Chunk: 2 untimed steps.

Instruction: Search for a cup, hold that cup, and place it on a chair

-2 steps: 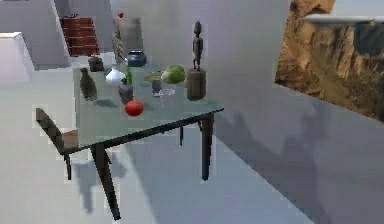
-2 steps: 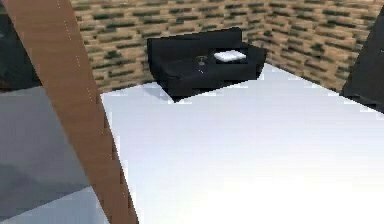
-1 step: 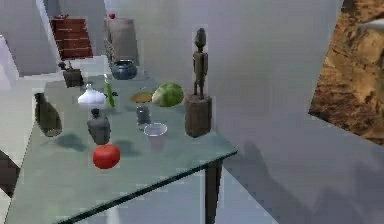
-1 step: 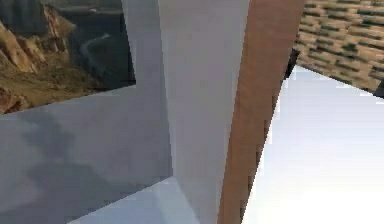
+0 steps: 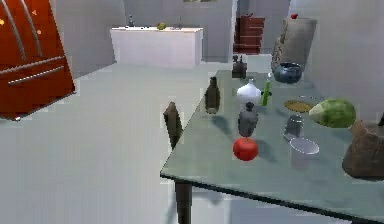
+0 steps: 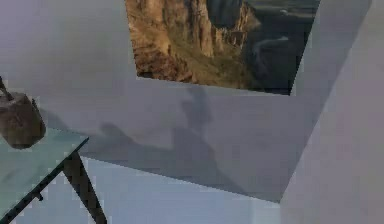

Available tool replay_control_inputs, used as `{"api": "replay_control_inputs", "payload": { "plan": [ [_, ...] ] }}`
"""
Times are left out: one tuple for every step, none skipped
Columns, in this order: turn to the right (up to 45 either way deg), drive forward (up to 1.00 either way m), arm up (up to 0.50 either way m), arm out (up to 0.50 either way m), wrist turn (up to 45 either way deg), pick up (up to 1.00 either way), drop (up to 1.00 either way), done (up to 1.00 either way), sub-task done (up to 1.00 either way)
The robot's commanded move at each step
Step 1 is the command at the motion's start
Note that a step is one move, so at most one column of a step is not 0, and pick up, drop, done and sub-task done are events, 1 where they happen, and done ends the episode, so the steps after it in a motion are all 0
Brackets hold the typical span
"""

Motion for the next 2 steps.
{"api": "replay_control_inputs", "payload": {
  "plan": [
    [-45.0, 0.00, 0.00, 0.00, 0.0, 0.00, 0.00, 0.00, 0.00],
    [-9.0, 0.00, 0.00, 0.00, 0.0, 0.00, 0.00, 0.00, 0.00]
  ]
}}
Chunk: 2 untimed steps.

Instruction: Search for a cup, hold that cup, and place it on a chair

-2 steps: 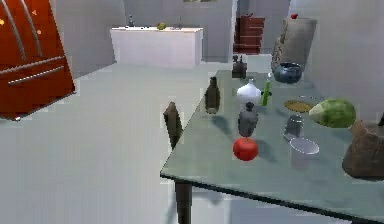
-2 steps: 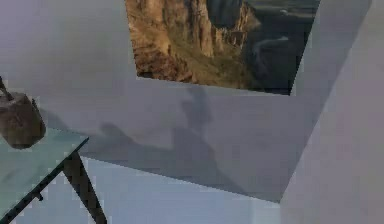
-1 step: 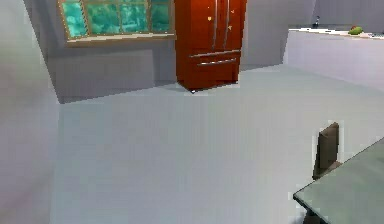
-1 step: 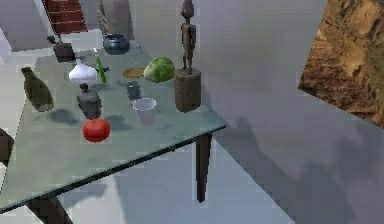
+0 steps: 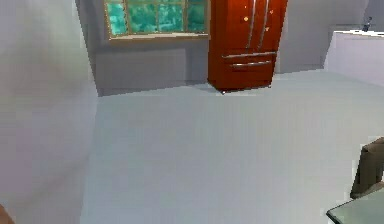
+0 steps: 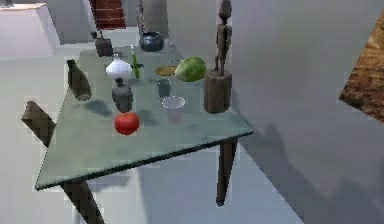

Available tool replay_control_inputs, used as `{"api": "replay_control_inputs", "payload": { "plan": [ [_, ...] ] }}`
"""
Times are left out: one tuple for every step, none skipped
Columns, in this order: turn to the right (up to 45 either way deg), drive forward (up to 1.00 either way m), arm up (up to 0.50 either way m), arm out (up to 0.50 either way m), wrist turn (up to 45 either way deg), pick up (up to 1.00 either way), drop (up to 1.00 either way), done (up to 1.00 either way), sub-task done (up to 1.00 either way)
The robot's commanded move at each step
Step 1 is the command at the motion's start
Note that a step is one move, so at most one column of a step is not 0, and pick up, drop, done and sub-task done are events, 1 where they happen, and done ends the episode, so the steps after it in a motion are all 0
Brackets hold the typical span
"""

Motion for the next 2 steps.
{"api": "replay_control_inputs", "payload": {
  "plan": [
    [45.0, 0.00, 0.00, 0.00, 0.0, 0.00, 0.00, 0.00, 0.00],
    [18.0, 0.00, 0.00, 0.00, 0.0, 0.00, 0.00, 0.00, 0.00]
  ]
}}
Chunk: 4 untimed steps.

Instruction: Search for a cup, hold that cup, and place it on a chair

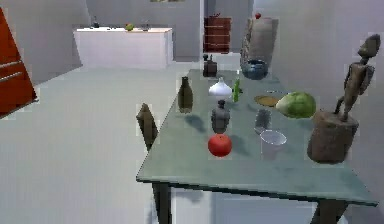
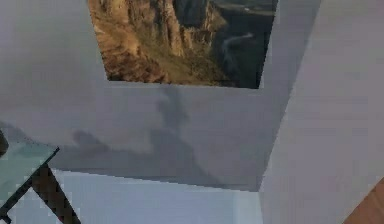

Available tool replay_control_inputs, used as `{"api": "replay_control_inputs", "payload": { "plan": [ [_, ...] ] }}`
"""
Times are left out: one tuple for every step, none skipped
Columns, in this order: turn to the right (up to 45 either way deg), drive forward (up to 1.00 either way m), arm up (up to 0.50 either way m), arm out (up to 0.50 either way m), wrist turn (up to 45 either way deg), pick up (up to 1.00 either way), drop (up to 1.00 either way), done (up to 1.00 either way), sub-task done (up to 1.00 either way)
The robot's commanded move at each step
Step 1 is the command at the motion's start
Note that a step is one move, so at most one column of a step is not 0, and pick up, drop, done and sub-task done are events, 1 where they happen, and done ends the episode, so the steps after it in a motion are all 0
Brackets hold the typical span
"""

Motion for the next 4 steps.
{"api": "replay_control_inputs", "payload": {
  "plan": [
    [0.0, 0.40, 0.00, 0.00, 0.0, 0.00, 0.00, 0.00, 0.00],
    [-42.0, 0.00, 0.00, 0.00, 0.0, 0.00, 0.00, 0.00, 0.00],
    [0.0, 0.00, 0.50, 0.00, 0.0, 0.00, 0.00, 0.00, 0.00],
    [0.0, 0.00, 0.38, 0.00, 0.0, 0.00, 0.00, 0.00, 0.00]
  ]
}}
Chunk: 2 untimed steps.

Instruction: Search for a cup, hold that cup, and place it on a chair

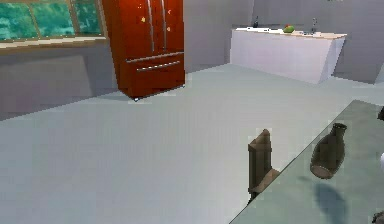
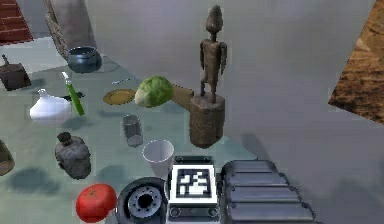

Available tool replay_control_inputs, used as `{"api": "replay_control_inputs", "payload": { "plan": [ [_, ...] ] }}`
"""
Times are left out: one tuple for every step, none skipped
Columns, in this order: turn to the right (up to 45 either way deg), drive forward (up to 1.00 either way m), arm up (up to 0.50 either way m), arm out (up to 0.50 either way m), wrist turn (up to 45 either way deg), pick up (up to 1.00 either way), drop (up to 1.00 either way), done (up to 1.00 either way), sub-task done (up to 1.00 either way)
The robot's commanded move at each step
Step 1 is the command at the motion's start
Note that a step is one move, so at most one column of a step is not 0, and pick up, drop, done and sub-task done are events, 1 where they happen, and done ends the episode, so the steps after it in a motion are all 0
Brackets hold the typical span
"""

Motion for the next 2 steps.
{"api": "replay_control_inputs", "payload": {
  "plan": [
    [0.0, 0.00, 0.00, 0.20, 0.0, 0.00, 0.00, 0.00, 0.00],
    [0.0, 0.00, 0.00, 0.00, 45.0, 0.00, 0.00, 0.00, 0.00]
  ]
}}
